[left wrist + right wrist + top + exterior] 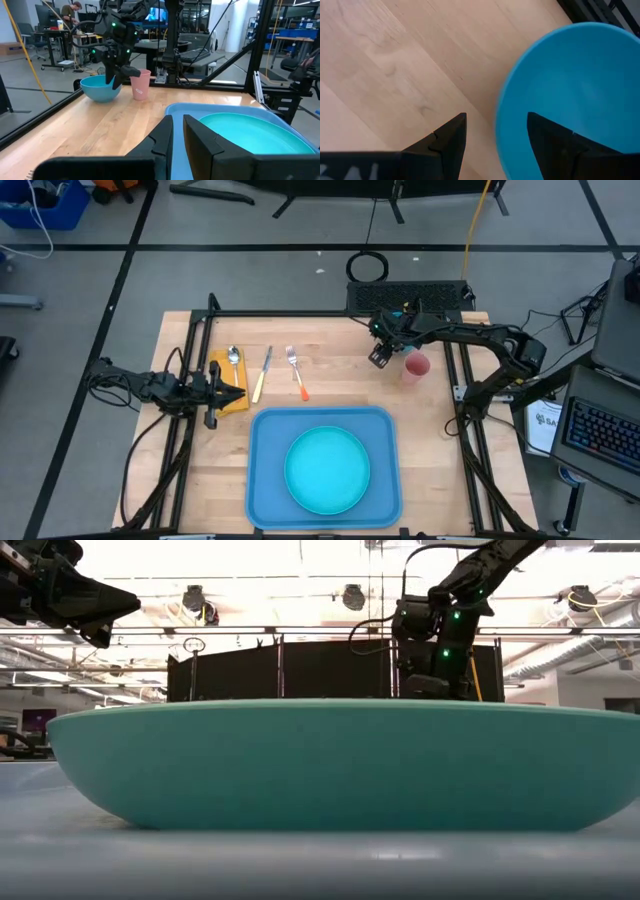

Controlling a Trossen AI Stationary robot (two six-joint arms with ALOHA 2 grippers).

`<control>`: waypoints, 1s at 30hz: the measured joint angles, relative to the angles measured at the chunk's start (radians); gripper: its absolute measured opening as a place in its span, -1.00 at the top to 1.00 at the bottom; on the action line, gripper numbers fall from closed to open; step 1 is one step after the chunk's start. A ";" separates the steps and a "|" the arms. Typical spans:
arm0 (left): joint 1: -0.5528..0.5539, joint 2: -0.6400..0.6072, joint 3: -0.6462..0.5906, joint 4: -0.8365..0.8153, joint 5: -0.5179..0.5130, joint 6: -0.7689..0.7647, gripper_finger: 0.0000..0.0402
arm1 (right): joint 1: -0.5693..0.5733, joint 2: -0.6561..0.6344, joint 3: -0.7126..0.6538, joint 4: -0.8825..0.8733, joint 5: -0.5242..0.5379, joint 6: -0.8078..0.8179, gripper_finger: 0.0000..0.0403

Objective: Set up tray
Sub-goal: Put the blue bowl on top of the blue plate

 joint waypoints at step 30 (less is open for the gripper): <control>0.000 0.000 0.000 0.000 -0.001 0.016 0.77 | -0.008 0.000 -0.035 0.048 -0.050 -0.065 0.97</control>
